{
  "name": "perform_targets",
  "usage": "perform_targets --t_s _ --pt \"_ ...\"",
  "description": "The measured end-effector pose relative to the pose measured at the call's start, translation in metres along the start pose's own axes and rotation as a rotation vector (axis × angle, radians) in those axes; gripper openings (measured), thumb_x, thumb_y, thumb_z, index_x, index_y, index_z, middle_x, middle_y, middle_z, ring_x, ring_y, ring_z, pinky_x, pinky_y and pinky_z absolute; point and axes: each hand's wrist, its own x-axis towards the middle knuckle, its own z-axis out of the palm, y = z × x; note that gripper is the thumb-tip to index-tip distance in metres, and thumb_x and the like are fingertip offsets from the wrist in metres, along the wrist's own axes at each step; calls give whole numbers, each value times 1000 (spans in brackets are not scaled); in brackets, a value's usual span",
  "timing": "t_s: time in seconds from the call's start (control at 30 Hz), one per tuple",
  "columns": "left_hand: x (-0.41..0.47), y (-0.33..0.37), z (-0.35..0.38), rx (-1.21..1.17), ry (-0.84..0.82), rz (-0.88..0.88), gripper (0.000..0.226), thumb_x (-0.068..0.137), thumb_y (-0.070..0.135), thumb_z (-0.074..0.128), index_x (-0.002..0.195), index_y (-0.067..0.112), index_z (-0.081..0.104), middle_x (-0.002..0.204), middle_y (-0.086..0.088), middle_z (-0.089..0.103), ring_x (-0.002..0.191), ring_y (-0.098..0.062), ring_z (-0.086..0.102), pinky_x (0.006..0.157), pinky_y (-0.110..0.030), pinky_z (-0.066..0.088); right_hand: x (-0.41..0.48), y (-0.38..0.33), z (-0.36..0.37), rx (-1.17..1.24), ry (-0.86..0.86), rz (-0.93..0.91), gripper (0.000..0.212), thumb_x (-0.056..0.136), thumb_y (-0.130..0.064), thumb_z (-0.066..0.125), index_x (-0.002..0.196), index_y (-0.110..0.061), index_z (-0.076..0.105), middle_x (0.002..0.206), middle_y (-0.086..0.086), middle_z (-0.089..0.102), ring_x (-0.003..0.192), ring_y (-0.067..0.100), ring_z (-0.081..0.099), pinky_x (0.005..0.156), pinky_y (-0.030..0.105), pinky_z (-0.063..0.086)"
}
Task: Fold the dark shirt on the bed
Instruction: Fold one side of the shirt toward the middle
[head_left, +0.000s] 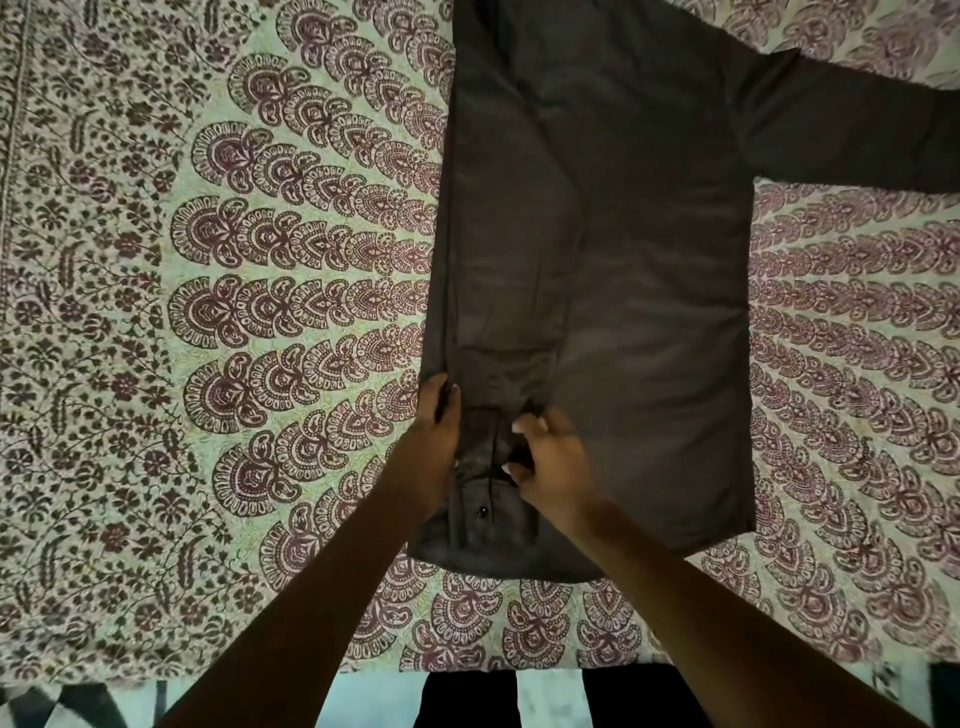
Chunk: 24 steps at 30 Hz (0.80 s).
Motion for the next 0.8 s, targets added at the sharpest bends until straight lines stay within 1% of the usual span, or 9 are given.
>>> perform_targets --t_s 0.1,0.23,0.3,0.37,0.47,0.6,0.7,0.73,0.8 --pt "4 2 -1 17 -9 -6 91 89 -11 59 163 1 7 170 -17 -12 149 -37 37 115 -38 42 11 -1 -12 -204 177 -140 48 67 -34 84 108 -20 63 114 7 44 101 30 45 72 41 56" --pt "8 0 -5 93 -35 5 79 100 5 51 163 2 4 168 -17 -14 141 -34 47 112 -34 42 47 0 -32 -294 92 -250 49 77 -39 82 120 -21 67 133 8 49 117 35 44 86 50 51" --pt "10 0 -4 180 -71 0 79 103 12 48 163 2 -1 166 -18 -18 143 -32 44 114 -34 41 66 0 -45 -314 42 -294 50 82 -38 79 125 -17 67 137 11 51 124 39 45 90 52 50" --pt "10 3 -4 269 -89 -50 86 99 18 57 163 5 1 165 -16 -17 147 -36 35 113 -40 45 81 -1 -57 -358 32 -376 49 83 -36 78 127 -16 67 140 13 53 126 42 49 90 54 48" --pt "14 9 -12 271 48 -92 101 82 44 69 162 14 17 167 -8 -5 144 -35 28 107 -53 45 104 0 -72 -425 33 -508 47 87 -31 75 131 -15 66 145 14 55 130 42 52 94 53 47" --pt "47 5 -32 302 211 -38 125 71 70 75 166 22 9 173 5 -7 153 -30 20 112 -62 34 149 1 -86 -444 -23 -663 55 92 -23 70 144 -8 57 156 18 46 144 40 43 104 50 49" --pt "77 -6 -41 331 85 -58 135 63 81 72 165 30 -2 171 10 -13 156 -28 4 115 -64 25 188 1 -103 -482 -14 -644 55 103 -32 56 154 -13 45 165 14 32 151 35 31 109 47 43" --pt "85 -8 -45 331 57 -53 131 63 81 69 164 33 2 170 10 -7 154 -27 4 114 -63 25 202 1 -110 -479 23 -588 54 105 -35 51 154 -15 44 164 13 31 149 35 32 108 46 42" --pt "98 -10 -57 317 110 -16 108 67 79 61 158 34 25 165 8 18 145 -30 21 108 -58 30 225 -3 -125 -456 91 -458 50 105 -38 49 149 -16 47 156 14 35 138 38 38 103 49 46"
